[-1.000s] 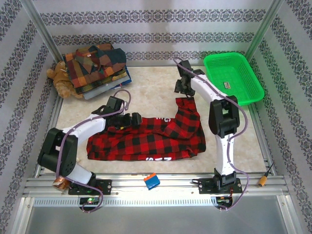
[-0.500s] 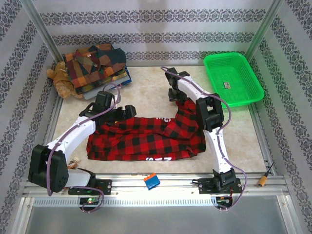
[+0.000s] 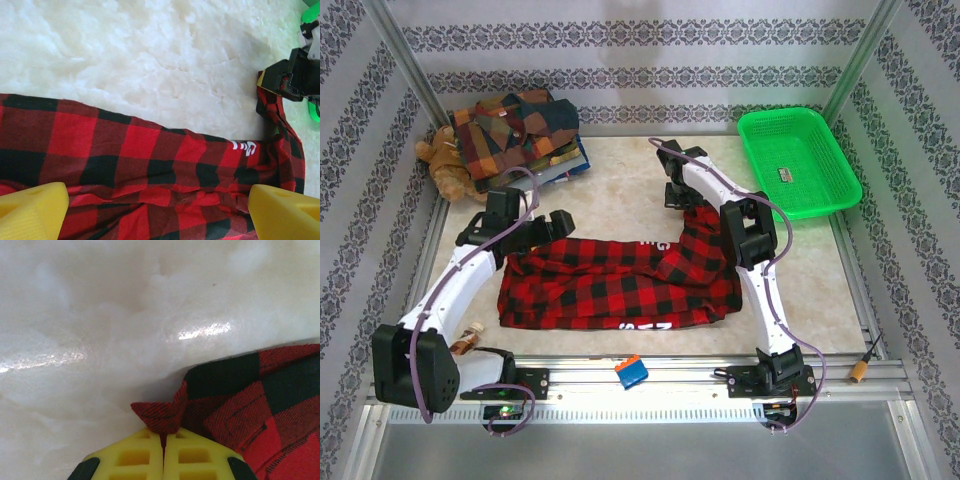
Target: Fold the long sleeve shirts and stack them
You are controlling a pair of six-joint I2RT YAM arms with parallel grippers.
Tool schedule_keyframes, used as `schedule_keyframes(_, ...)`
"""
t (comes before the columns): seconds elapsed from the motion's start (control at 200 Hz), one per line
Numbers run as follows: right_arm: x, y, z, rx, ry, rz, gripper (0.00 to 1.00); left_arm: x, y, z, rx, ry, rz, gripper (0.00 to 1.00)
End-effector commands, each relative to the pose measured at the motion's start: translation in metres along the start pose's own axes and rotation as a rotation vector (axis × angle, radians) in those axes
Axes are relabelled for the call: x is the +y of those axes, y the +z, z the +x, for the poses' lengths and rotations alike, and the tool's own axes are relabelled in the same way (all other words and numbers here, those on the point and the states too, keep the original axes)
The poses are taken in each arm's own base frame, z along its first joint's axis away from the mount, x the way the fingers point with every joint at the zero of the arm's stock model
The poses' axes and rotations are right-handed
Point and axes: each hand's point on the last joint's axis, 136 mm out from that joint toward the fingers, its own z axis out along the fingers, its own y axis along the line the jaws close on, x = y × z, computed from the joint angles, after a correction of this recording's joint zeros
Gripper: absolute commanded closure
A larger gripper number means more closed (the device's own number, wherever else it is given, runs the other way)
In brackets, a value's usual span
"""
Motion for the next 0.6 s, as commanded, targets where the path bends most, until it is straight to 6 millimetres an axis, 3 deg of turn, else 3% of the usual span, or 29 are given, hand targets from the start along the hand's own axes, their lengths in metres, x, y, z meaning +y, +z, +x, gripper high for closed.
schedule_keyframes(0.0,-0.007,-0.034,-0.012,-0.077,-0.028,-0.006,1.00,-0.001,-0.015,-0.008,-0.018,0.027,-0.002,0.07)
schedule_keyframes(0.15,0.003,-0.097,-0.030,-0.242,-0.054,-0.131,1.00,0.004,-0.018,-0.016,-0.037,0.002,-0.013,0.06)
schedule_keyframes(0.265,0.020,-0.140,-0.029,-0.344,-0.104,-0.261,1.00,0.007,-0.016,-0.018,-0.033,-0.009,-0.019,0.06)
schedule_keyframes(0.455,0.074,-0.200,-0.004,-0.436,-0.222,-0.499,1.00,0.019,-0.014,-0.021,-0.033,-0.040,-0.065,0.06)
schedule_keyframes(0.595,0.116,-0.228,0.025,-0.439,-0.318,-0.606,1.00,0.036,-0.019,-0.024,-0.051,-0.082,-0.138,0.06)
